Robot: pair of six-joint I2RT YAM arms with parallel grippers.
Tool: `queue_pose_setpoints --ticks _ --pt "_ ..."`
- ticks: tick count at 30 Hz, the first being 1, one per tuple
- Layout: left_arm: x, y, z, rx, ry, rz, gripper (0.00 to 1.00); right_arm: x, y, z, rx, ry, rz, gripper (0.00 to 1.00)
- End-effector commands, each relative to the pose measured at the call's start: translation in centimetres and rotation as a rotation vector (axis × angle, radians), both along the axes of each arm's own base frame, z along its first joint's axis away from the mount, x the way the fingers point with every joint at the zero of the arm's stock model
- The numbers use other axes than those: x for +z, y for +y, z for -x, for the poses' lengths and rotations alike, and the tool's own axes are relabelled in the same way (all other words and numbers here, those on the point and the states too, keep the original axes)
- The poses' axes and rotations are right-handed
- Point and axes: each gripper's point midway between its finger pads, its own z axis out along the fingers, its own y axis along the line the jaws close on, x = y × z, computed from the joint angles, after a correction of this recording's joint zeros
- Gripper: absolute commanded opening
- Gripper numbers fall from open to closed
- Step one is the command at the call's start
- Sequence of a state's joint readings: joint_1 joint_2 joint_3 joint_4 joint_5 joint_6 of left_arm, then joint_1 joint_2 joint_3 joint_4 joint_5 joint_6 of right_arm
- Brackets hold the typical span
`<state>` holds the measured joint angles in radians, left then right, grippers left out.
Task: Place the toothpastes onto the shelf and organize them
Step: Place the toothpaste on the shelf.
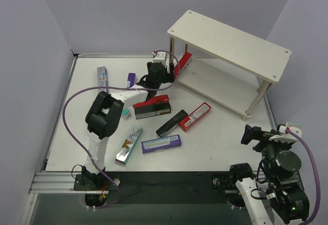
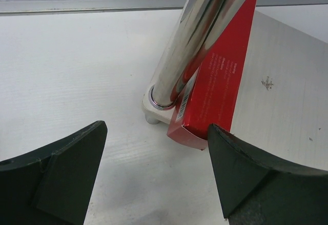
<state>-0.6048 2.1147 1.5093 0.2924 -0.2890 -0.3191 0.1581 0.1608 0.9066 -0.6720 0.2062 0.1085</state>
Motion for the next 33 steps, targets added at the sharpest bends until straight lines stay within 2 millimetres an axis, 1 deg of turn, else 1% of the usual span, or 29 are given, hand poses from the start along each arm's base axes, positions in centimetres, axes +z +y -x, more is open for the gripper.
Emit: queue_pose_setpoints --ticks 1,2,3,4,5,8,13,14,15,16,17,18,19,23,24,26,27,28,33 --pt "3.5 1.0 -0.2 0.044 -0.053 0.057 0.91 0.6 -0.5 -0.3 -0.027 -0.009 0.015 1.0" --pt "4.8 1.3 0.1 0.05 -0.071 0.073 0.91 0.6 -0.5 -0.2 -0.028 -0.011 0.015 1.0" --pt "5.0 1.7 0.4 0.062 -0.076 0.076 0.9 0.6 -0.6 -0.2 -0.03 -0.012 0.015 1.0" --pt "4.6 2.0 0.9 0.066 -0.074 0.075 0.91 0.6 -0.6 -0.2 -0.031 -0.014 0.015 1.0" --pt "5.6 2.3 1.1 0.072 -0.088 0.089 0.91 0.6 -0.6 -0.2 -0.033 -0.014 0.015 1.0" --pt "5.4 2.7 1.8 0.073 -0.075 0.083 0.91 0.5 -0.7 -0.2 -0.037 -0.011 0.014 1.0" --pt "2.7 2.6 2.0 0.074 -0.001 0.045 0.91 0.2 -0.6 -0.4 -0.035 -0.002 0.009 1.0" --pt "2.8 2.3 1.8 0.072 -0.001 0.049 0.91 0.2 -0.6 -0.4 -0.035 0.001 0.011 1.0" --pt "2.3 2.2 1.8 0.067 0.012 0.043 0.9 0.3 -0.5 -0.4 -0.034 0.001 0.01 1.0" --pt "1.3 1.9 1.7 0.059 0.032 0.033 0.91 0.2 -0.5 -0.5 -0.032 0.003 0.01 1.0" --pt "2.0 1.6 1.2 0.058 0.027 0.04 0.91 0.3 -0.6 -0.5 -0.035 0.005 0.014 1.0" --pt "1.1 1.5 1.3 0.056 0.055 0.022 0.9 0.3 -0.5 -0.5 -0.032 0.005 0.014 1.0" --pt "0.7 1.3 1.1 0.055 0.064 0.02 0.91 0.4 -0.6 -0.5 -0.033 0.006 0.017 1.0" --pt "0.5 0.6 0.9 0.035 0.065 0.036 0.91 0.4 -0.6 -0.5 -0.035 0.005 0.02 1.0" --pt "0.9 0.3 0.6 0.029 0.06 0.042 0.91 0.4 -0.7 -0.5 -0.038 0.005 0.021 1.0" --pt "0.3 0.0 0.4 0.021 0.072 0.033 0.91 0.4 -0.7 -0.5 -0.038 0.005 0.021 1.0" --pt "0.6 -0.3 0.2 0.018 0.07 0.036 0.91 0.3 -0.7 -0.5 -0.038 0.008 0.021 1.0" --pt "0.3 -0.4 0.0 0.017 0.074 0.034 0.9 0.3 -0.7 -0.5 -0.038 0.009 0.021 1.0" --pt "0.5 -0.6 -0.7 0.021 0.061 0.042 0.91 0.3 -0.6 -0.6 -0.037 0.011 0.021 1.0"
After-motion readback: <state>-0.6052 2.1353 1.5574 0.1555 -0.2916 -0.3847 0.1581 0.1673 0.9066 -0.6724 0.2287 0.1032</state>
